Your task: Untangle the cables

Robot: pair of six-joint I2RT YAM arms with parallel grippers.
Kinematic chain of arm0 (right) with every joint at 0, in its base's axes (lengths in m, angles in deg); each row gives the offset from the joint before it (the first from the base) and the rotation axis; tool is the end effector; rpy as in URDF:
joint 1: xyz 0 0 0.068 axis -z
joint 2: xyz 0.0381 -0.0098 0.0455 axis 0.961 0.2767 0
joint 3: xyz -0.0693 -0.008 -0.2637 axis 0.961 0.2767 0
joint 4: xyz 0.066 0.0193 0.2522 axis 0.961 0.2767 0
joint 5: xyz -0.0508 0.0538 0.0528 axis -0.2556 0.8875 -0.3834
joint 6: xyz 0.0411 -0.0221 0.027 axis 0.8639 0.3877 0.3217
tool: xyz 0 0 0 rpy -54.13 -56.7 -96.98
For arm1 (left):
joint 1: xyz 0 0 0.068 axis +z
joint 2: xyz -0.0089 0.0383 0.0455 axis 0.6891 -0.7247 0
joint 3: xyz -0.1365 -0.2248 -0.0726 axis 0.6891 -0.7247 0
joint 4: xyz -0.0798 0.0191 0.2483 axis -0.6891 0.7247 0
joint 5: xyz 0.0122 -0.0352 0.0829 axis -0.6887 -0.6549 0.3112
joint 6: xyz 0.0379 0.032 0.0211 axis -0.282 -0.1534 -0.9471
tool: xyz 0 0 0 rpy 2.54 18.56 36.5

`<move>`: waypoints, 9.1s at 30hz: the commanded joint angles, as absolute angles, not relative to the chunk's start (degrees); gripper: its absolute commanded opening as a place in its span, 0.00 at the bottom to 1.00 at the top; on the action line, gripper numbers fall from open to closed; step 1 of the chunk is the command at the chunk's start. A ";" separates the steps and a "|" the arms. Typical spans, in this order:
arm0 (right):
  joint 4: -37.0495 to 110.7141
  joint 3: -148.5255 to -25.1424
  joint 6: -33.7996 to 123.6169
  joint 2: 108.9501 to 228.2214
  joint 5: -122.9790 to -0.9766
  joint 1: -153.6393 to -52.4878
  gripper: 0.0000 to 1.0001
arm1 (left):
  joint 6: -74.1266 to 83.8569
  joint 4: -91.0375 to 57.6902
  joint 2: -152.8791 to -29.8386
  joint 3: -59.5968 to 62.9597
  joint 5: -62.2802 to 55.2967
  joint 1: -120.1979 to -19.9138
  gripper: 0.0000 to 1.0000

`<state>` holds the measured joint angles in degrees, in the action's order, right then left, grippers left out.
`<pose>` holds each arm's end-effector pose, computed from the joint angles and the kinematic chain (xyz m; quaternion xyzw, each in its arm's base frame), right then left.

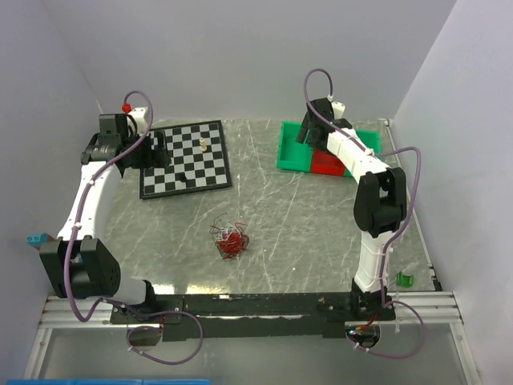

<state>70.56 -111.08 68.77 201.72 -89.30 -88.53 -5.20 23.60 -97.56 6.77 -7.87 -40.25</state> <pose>0.4399 0.1020 0.2710 0.1888 0.9043 -0.0137 0.3825 0.3103 0.0101 0.3424 0.0060 0.9109 -0.0944 0.4017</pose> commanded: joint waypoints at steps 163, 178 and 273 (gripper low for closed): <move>42.92 -51.54 77.73 156.67 -66.10 -132.03 0.40 | -19.90 17.60 -103.14 -13.27 -15.97 -70.72 0.14; 40.90 -57.87 75.36 162.91 -64.79 -132.03 0.50 | -24.38 28.23 -93.92 -15.28 -20.63 -69.22 0.01; 89.50 -41.79 100.32 144.46 -85.09 -132.56 0.00 | -3.12 16.90 -78.80 17.49 -9.10 -23.26 0.01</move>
<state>86.85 -42.90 99.54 146.07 -85.26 -131.93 -11.29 23.60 -81.64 14.81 -8.33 -24.79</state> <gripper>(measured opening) 0.011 0.014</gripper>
